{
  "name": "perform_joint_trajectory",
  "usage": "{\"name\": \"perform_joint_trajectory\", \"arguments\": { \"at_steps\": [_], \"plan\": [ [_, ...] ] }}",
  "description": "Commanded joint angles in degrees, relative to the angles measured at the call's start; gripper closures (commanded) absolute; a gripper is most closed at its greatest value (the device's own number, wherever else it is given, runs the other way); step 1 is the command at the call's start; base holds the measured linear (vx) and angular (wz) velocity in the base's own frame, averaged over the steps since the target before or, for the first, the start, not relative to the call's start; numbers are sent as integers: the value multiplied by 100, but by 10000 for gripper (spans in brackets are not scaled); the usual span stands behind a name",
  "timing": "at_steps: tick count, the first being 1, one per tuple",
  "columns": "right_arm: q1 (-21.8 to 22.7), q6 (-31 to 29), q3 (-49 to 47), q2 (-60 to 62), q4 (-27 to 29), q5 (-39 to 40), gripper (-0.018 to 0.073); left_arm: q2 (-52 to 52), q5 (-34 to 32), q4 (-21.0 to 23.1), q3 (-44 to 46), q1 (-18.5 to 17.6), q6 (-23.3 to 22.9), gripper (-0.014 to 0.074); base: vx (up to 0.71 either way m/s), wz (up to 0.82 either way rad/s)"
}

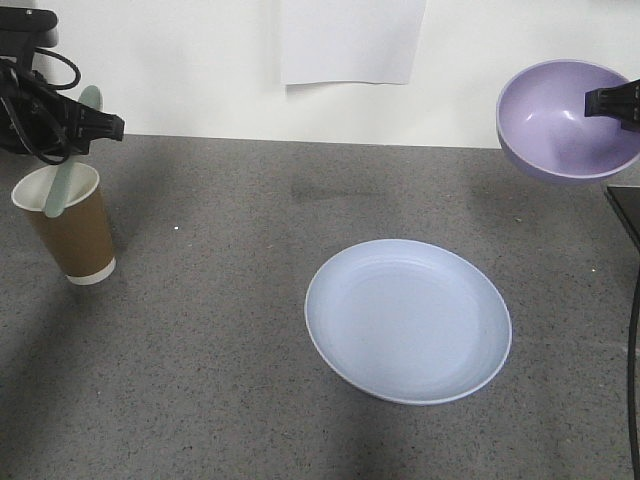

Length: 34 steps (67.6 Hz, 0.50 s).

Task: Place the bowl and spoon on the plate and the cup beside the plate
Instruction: 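Lower the lavender bowl onto the blue plate and open the right gripper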

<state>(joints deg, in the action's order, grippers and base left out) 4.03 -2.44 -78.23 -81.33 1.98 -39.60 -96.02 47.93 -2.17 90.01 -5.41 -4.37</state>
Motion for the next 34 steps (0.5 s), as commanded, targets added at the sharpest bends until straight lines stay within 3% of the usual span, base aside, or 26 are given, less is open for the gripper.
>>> {"name": "perform_joint_trajectory", "arguments": {
  "at_steps": [1, 34],
  "plan": [
    [21, -30, -173, 199, -4, 360, 570, 272, -330, 0, 160, -4, -10, 603, 3, 2],
    [21, -30, -173, 199, -4, 360, 570, 272, -330, 0, 160, -4, -10, 603, 0, 0]
  ]
}}
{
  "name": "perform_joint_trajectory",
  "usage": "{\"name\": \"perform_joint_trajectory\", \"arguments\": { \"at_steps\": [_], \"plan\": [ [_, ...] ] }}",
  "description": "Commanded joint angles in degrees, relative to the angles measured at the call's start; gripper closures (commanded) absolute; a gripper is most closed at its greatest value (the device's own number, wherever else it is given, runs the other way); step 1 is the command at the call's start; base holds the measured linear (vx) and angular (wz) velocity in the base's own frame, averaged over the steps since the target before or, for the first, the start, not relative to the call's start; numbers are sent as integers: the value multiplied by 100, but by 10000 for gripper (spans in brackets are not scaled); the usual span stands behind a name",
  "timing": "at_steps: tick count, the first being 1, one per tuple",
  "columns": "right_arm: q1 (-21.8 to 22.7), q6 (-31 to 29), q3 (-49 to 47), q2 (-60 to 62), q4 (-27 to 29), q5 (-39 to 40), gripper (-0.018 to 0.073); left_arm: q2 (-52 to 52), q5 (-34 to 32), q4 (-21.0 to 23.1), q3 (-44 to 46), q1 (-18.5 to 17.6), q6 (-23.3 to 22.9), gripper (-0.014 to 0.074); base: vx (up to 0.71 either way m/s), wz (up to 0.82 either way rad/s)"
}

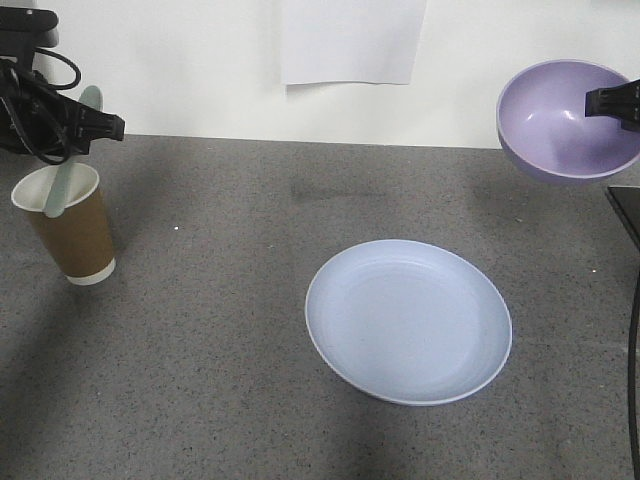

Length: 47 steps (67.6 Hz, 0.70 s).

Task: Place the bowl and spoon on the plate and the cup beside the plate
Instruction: 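Lower the lavender bowl onto the blue plate and open the right gripper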

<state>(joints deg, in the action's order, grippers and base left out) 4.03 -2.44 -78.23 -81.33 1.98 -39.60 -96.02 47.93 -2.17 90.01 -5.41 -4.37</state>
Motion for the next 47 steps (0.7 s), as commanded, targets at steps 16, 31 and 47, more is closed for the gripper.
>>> {"name": "perform_joint_trajectory", "arguments": {
  "at_steps": [16, 31, 47],
  "plan": [
    [21, -30, -173, 199, -4, 360, 570, 272, -330, 0, 160, -4, -10, 603, 0, 0],
    [21, -30, -173, 199, -4, 360, 570, 272, -330, 0, 160, -4, -10, 603, 0, 0],
    [21, -30, -173, 199, -4, 360, 570, 272, -330, 0, 160, -4, -10, 603, 0, -1]
  ]
}}
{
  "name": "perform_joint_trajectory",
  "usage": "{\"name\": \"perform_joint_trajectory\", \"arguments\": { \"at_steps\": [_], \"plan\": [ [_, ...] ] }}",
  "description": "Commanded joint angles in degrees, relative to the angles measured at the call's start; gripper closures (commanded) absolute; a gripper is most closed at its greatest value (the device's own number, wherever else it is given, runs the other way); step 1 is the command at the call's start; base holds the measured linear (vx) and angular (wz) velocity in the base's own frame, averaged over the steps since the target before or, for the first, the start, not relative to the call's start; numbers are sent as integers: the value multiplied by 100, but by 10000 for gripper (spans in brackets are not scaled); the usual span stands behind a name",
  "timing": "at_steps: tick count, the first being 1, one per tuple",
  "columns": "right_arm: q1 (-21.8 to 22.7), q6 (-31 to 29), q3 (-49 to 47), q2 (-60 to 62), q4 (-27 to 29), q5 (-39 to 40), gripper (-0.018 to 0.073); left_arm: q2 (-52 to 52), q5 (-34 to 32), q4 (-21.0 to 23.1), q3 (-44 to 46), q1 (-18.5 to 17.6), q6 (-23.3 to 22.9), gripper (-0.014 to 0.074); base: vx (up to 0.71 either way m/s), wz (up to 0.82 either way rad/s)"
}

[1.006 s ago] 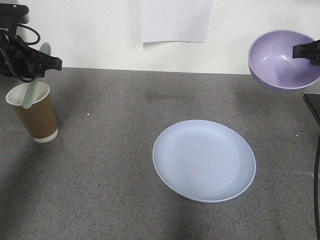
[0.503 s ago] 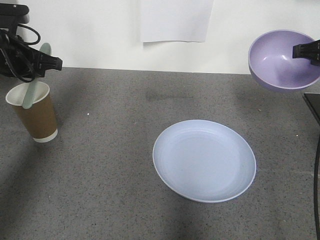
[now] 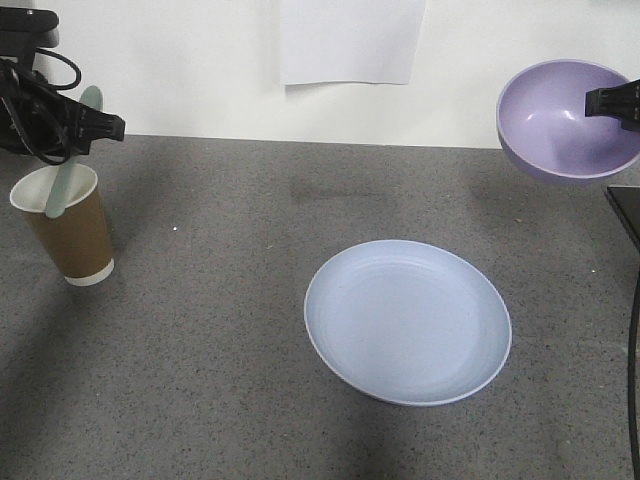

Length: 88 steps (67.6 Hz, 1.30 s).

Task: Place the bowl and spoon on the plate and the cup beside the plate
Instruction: 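Lower the lavender bowl onto the blue plate and open the right gripper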

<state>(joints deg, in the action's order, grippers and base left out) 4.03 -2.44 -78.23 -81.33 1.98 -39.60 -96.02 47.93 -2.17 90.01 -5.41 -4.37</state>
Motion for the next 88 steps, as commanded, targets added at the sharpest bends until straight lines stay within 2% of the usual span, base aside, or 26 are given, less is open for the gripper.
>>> {"name": "perform_joint_trajectory", "arguments": {
  "at_steps": [1, 50, 61, 71, 78, 88],
  "plan": [
    [21, -30, -173, 199, -4, 360, 570, 272, -330, 0, 160, -4, -10, 603, 0, 0],
    [21, 34, -173, 199, 64, 435, 570, 272, -330, 0, 160, -4, -10, 603, 0, 0],
    [21, -46, -173, 199, 552, 112, 569, 272, -369, 2, 160, -4, -10, 603, 0, 0],
    [21, -600, -173, 181, 974, -428, 566, 272, -319, 7, 160, -4, -10, 603, 0, 0],
    [21, -753, -173, 149, 1282, -677, 564, 272, -288, 19, 160, -4, -10, 603, 0, 0],
    [17, -1152, -173, 22, 1850, -888, 558, 272, 102, 14, 160, -4, -10, 603, 0, 0]
  ]
}}
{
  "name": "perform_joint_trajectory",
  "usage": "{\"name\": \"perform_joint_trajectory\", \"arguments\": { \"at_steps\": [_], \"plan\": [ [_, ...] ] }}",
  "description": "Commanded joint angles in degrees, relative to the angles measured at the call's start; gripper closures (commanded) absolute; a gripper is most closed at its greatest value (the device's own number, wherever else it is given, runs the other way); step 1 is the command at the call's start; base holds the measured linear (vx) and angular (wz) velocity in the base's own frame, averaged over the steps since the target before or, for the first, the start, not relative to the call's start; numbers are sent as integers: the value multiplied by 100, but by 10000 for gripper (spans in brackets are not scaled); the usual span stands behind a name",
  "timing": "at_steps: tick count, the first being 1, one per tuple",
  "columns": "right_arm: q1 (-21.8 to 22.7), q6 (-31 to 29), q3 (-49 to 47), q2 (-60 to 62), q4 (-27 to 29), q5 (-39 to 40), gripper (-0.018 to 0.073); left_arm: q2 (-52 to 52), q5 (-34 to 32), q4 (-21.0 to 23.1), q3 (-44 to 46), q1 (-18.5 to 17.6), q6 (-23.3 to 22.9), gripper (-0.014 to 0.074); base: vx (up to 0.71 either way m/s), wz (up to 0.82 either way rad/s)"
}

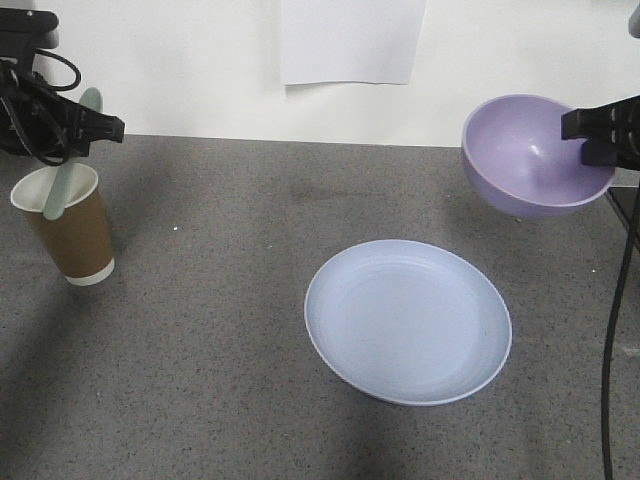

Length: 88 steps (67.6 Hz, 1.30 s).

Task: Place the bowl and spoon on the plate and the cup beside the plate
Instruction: 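Lower the lavender bowl onto the blue plate and open the right gripper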

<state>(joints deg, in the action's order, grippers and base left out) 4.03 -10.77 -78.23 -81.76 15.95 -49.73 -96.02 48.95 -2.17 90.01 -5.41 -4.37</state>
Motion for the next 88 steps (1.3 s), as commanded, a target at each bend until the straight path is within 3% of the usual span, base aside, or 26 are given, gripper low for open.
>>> {"name": "perform_joint_trajectory", "arguments": {
  "at_steps": [1, 6, 16, 27, 38, 67, 88],
  "plan": [
    [17, -369, -173, 52, 511, 95, 556, 272, 38, 14, 160, -4, -10, 603, 0, 0],
    [-57, -598, -173, -57, 731, -7, 547, 276, 186, 20, 160, -4, -10, 603, 0, 0],
    [-561, -769, -173, -318, 624, -37, 526, 324, 286, 256, 160, -4, -4, 603, 0, 0],
    [-1254, -648, -173, -698, 29, -37, 501, 555, 355, 743, 160, -4, 437, 603, 0, 0],
    [-1592, -277, -173, -1037, -392, -37, 487, 835, 362, 1205, 160, -4, 879, 603, 0, 0],
    [-1650, -538, -173, -1601, -25, -63, 453, 1043, 578, 1698, 160, -118, 1306, 603, 0, 0],
    [-1650, -750, -173, -1698, 148, -102, 278, 1043, 519, 1698, 160, -655, 1598, 599, 0, 0]
  ]
}}
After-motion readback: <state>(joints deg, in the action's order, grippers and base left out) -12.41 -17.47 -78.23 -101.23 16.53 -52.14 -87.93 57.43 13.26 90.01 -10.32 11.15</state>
